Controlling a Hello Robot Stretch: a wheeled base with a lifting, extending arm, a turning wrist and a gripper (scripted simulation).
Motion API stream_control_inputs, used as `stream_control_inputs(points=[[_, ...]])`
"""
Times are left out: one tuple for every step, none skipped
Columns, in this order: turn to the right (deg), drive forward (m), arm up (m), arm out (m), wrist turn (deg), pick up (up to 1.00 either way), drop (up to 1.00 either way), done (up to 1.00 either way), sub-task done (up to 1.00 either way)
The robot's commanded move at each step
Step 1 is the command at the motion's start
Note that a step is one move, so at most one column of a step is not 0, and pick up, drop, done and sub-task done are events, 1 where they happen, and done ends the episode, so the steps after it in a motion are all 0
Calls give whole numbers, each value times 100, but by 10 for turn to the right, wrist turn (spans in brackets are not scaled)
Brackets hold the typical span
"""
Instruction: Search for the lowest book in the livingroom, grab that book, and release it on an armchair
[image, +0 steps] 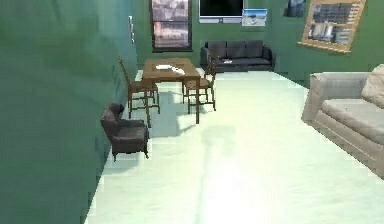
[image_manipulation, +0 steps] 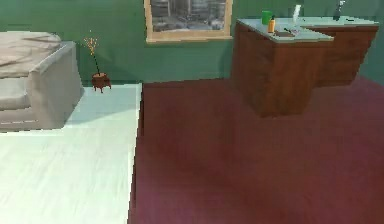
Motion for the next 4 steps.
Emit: stream_control_inputs(points=[[0,100,0,0,0,0,0,0,0],[0,75,0,0,0,0,0,0,0],[420,0,0,0,0,0,0,0,0],[0,60,0,0,0,0,0,0,0]])
